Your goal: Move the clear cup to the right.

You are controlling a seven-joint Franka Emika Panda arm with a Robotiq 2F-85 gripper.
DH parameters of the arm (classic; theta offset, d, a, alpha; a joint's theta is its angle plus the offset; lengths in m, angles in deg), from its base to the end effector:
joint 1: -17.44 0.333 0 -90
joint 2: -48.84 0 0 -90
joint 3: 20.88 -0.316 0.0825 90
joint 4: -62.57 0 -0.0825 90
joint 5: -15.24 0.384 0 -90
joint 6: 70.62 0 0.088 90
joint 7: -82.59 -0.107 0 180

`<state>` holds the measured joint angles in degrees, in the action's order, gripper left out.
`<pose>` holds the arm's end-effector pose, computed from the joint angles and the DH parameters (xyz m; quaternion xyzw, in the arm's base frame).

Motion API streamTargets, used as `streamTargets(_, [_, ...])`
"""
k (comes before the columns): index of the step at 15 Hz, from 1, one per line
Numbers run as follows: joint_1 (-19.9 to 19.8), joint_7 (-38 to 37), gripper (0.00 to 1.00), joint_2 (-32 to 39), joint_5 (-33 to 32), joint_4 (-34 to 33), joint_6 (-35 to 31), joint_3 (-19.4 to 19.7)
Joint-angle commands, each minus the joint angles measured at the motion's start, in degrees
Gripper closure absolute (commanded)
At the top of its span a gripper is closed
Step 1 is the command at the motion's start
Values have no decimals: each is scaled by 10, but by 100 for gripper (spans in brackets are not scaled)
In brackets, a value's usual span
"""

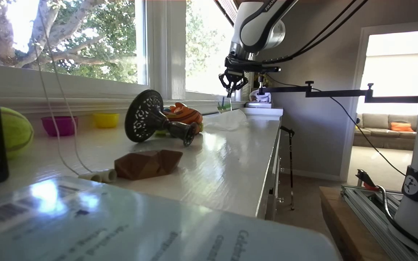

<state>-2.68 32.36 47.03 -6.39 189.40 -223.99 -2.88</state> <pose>0.4481 -0.3385 0.4437 0.7818 -0.5630 0.2516 0.0918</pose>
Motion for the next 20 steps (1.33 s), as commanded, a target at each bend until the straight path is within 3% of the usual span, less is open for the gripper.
streamTargets(1, [-4,-23,99,-22,-23,35,-57,1])
streamTargets(8, [-14,-101,99,-23,-41,59,-112,4])
streamTargets(20, [-19,-197,99,-28,-38,70,-113,3])
